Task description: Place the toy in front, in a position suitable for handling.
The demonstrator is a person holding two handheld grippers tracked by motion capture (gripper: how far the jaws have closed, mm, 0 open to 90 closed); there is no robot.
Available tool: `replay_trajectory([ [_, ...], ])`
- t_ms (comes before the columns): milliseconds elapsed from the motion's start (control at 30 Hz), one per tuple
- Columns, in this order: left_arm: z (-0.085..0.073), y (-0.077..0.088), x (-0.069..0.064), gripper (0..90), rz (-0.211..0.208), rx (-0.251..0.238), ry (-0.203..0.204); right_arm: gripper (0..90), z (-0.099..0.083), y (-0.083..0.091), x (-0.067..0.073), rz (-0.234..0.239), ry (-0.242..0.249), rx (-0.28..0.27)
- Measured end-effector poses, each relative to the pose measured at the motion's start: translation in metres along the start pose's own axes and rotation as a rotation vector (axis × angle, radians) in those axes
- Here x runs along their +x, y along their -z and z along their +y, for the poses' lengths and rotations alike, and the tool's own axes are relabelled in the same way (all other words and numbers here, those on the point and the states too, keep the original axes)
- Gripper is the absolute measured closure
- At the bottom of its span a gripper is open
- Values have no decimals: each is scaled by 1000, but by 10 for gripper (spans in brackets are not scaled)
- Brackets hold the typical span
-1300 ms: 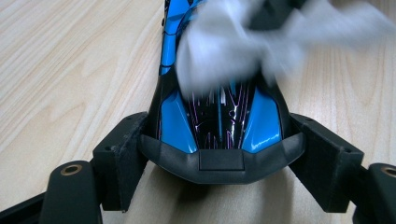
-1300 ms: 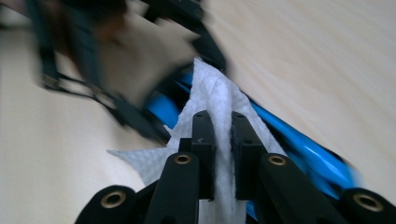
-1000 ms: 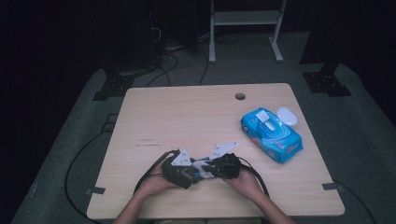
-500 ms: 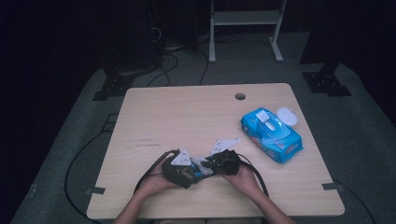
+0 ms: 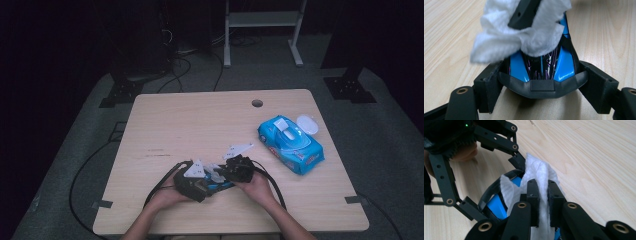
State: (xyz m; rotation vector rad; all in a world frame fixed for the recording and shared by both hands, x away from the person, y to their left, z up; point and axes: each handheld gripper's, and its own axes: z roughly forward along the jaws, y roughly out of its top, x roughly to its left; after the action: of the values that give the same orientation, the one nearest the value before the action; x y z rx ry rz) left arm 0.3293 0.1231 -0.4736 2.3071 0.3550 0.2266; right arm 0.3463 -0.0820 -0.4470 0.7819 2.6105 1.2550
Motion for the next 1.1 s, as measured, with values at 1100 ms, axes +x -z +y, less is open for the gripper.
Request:
replay_trajectory([
  [1100,-1,1,0,241,6,9,-10,820,-7,5,-15,-65,-1,-13],
])
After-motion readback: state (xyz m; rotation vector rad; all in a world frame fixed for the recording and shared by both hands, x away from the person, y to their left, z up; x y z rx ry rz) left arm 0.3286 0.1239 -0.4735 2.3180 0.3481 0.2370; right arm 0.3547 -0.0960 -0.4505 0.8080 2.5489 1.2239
